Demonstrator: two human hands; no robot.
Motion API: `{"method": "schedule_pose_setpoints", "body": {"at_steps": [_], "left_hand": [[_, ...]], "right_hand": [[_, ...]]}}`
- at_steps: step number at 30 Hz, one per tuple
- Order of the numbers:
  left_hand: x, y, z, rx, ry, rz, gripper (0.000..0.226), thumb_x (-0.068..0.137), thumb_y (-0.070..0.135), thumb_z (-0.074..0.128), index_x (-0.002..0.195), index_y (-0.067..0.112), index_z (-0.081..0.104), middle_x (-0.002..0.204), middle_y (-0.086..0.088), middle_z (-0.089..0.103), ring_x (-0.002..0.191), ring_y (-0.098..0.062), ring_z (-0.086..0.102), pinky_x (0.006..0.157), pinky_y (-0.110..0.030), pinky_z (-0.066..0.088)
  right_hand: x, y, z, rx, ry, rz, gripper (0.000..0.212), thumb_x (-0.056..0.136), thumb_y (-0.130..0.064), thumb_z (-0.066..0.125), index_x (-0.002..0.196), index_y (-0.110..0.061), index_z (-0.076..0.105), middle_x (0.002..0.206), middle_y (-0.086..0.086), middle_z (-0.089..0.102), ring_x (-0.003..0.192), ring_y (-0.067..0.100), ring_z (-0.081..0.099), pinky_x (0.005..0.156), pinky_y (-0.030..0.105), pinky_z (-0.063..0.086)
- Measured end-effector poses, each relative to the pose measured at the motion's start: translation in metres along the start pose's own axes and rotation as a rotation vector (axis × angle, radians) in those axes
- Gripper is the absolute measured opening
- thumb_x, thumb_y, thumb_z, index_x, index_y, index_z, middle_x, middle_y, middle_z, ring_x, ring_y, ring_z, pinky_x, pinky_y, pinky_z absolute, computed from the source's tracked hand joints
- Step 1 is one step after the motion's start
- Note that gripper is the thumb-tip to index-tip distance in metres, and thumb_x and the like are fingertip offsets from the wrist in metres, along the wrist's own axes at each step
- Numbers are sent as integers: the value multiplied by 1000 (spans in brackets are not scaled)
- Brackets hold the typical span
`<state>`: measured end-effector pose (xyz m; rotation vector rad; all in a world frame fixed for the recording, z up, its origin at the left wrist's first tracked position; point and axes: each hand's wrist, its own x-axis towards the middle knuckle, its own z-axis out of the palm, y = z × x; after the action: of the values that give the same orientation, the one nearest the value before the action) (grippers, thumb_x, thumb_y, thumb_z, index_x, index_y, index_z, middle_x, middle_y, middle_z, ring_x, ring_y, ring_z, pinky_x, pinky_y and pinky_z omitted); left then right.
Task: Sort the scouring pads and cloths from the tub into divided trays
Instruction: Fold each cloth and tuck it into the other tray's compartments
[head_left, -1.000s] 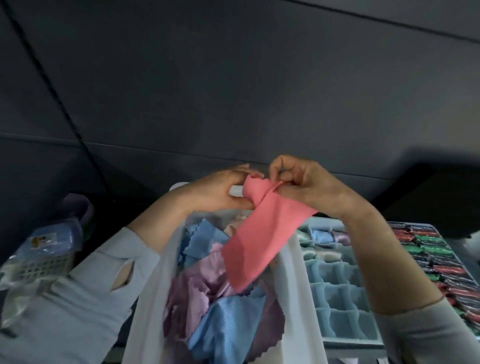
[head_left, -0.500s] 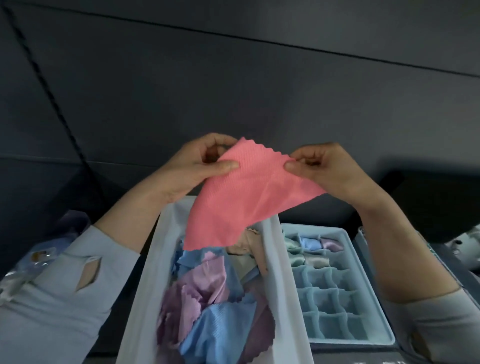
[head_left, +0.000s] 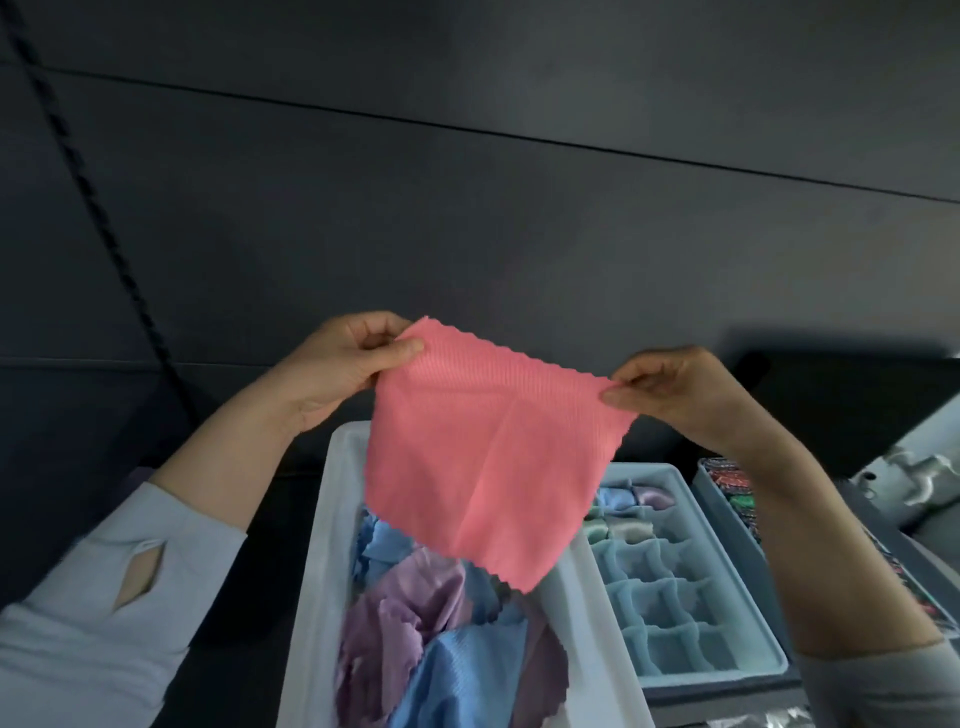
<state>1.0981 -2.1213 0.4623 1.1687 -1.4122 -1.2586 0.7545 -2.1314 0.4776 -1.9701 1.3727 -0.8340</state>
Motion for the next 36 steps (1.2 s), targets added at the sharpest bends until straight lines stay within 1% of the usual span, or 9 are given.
{"method": "schedule_pose_setpoints", "body": {"at_steps": [3,5,10,13,17,20,25,30,36], "left_hand": [[3,-8,-3,-80,123,40,12,93,9,61,89,19,67,82,7,68,80,-6,62,84,-27,51],[4,-12,-2,-114,188,62,17,92,4,60,86,19,62,73,11,67,73,-4,61,80,-24,50],[4,-18,12,-101,198,146,18,91,-1,61,89,17,65,76,10,70,74,-5,62,83,-24,49],[0,-11,33,-176,94,151,34,92,-9,51,85,20,68,79,7,73,73,-11,60,68,-24,48],[-7,5,52,-464,-173,26,35,91,-7,41,81,16,66,79,-3,70,80,-21,61,79,-31,49],[-9,12,56,-310,-264,76,19,92,3,47,95,14,63,83,2,70,78,-11,65,77,-25,52],[-7,23,66,-339,-331,132,23,72,7,69,88,22,69,74,-3,64,59,-11,58,58,-18,49],[-7,19,65,-127,-335,215,40,78,-3,68,112,14,55,72,2,66,60,-7,58,55,-21,46],[-7,15,63,-90,-380,93,38,75,6,66,108,22,57,92,-16,64,68,-15,60,57,-24,46]], "right_hand": [[-9,-9,6,300,154,-51,18,79,-1,75,75,-19,75,74,-2,72,70,9,64,75,23,52],[-22,-24,11,378,121,-113,12,83,2,68,86,-9,73,78,-3,73,73,8,65,76,18,51],[-48,-71,28,251,-421,-161,18,91,-1,58,99,-7,73,91,-6,75,87,3,66,81,16,48],[-48,-84,47,174,-573,-192,17,92,-2,62,102,-10,73,95,-4,74,91,5,65,85,19,46],[-42,-91,61,351,-317,-148,14,81,3,73,88,-9,73,77,-4,73,75,4,65,76,17,49],[-38,-93,63,434,-129,-200,16,74,3,77,83,-10,74,74,-3,72,71,7,65,75,18,51],[-32,-95,65,417,38,-241,35,69,-4,85,90,-27,67,79,0,60,67,18,55,69,32,50],[-31,-96,65,346,61,-255,45,69,0,84,105,-25,72,90,3,50,65,15,52,76,31,52],[-34,-91,64,314,74,-264,20,67,-9,85,79,-21,75,89,5,59,70,22,59,74,29,52]]}}
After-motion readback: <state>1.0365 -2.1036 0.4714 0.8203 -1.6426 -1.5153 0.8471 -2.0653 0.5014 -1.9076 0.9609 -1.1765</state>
